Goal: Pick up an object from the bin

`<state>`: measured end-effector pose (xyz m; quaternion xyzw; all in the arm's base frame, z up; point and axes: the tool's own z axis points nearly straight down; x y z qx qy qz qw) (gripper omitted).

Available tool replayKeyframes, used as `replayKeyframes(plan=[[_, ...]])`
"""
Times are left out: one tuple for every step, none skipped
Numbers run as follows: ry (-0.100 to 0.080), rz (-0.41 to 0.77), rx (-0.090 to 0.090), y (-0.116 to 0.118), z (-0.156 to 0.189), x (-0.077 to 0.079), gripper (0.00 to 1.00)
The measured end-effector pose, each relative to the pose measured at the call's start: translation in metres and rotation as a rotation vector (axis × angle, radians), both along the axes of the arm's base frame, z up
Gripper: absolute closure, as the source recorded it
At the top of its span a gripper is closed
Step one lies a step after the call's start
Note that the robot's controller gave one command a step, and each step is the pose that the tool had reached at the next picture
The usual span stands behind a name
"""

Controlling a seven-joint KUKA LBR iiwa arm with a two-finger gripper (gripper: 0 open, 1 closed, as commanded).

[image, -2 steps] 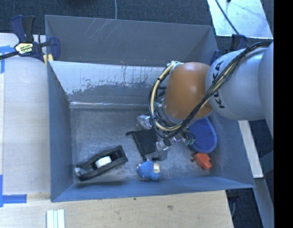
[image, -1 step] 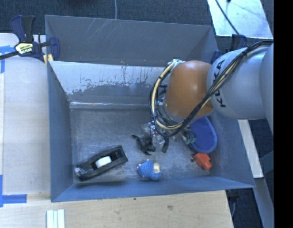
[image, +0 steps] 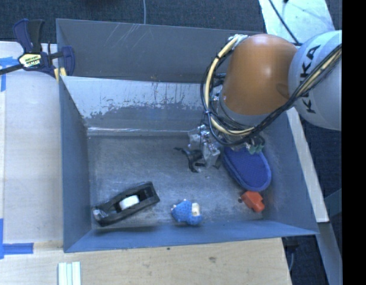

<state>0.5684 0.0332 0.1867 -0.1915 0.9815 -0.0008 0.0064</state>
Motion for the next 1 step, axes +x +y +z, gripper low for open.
replayKeyframes(plan=[[-0.001,-0.055,0.000,-0.0051,0.1233,0.0009,1.00]])
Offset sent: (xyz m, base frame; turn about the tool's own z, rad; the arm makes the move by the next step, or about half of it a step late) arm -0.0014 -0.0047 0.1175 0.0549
